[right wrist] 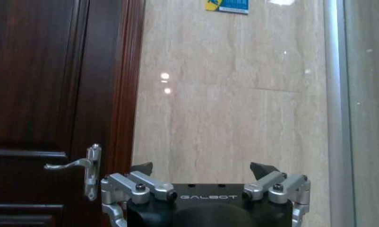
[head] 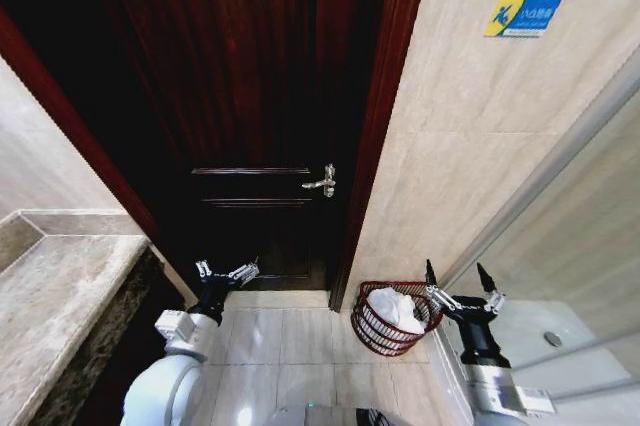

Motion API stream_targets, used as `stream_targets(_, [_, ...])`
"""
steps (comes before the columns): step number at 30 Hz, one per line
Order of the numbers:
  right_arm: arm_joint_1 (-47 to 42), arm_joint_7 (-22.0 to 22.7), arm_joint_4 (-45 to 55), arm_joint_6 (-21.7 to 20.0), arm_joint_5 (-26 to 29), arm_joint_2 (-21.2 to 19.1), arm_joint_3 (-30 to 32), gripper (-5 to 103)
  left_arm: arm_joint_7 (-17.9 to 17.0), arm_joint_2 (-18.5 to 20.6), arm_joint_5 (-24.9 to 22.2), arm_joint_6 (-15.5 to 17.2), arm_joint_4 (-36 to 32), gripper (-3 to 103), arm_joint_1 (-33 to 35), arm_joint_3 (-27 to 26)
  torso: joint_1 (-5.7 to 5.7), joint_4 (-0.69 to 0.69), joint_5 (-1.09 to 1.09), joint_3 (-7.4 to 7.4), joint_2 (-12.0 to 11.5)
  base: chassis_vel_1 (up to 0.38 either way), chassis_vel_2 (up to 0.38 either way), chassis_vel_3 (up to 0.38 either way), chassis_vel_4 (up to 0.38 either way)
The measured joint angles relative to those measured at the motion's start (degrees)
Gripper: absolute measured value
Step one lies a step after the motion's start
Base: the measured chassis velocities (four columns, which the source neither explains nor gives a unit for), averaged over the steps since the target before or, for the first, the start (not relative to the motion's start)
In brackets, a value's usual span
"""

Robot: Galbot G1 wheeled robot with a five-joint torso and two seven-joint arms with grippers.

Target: Discard the used towel into the hamper.

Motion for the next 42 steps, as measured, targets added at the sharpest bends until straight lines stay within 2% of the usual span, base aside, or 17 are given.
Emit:
stream_targets(19, [-0.59,-0.10,2.40,1.36,1.93,0.00,-0.24,100,0.00,0.00,0.00,0.00,0.00,100,0.00,0.00,0.00,0.00,0.00,0.00,0.00,-0.012,-0.010,-0.009,-0.012])
stream_targets(42, [-1.03,0.42,3.51,1.89,1.81,0.55,-0.54,100,0.00,0.00,0.00,0.00,0.00,100,0.00,0.00,0.00,-0.01,-0.01,-0.01,0.00,-0.101,-0.105,-0.101,-0.109])
